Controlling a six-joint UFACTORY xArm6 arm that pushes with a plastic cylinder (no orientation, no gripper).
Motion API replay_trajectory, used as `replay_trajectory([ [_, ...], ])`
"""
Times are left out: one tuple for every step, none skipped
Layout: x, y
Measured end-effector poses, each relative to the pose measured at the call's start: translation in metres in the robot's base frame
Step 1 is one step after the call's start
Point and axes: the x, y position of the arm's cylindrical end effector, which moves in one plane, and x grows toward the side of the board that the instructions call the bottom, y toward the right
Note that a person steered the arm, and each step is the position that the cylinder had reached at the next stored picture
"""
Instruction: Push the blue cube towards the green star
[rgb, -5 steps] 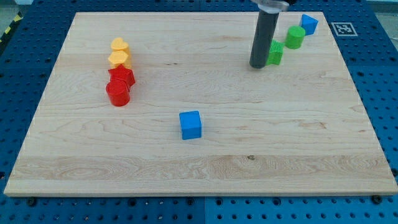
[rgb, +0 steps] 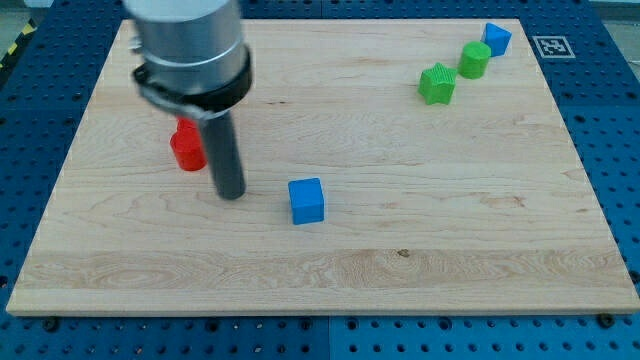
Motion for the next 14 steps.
replay_trajectory([
  [0.028, 0.004],
  [0.028, 0.036],
  [0.028, 0.091],
  [0.028, 0.146],
  [0.028, 0.156],
  [0.027, 0.13],
  [0.027, 0.111],
  [0.022, 0.139],
  [-0.008, 0.149],
  [-0.041, 0.149],
  [-0.046, 0.151],
  [-0.009, 0.15],
  [-0.01, 0.12],
  [-0.039, 0.093],
])
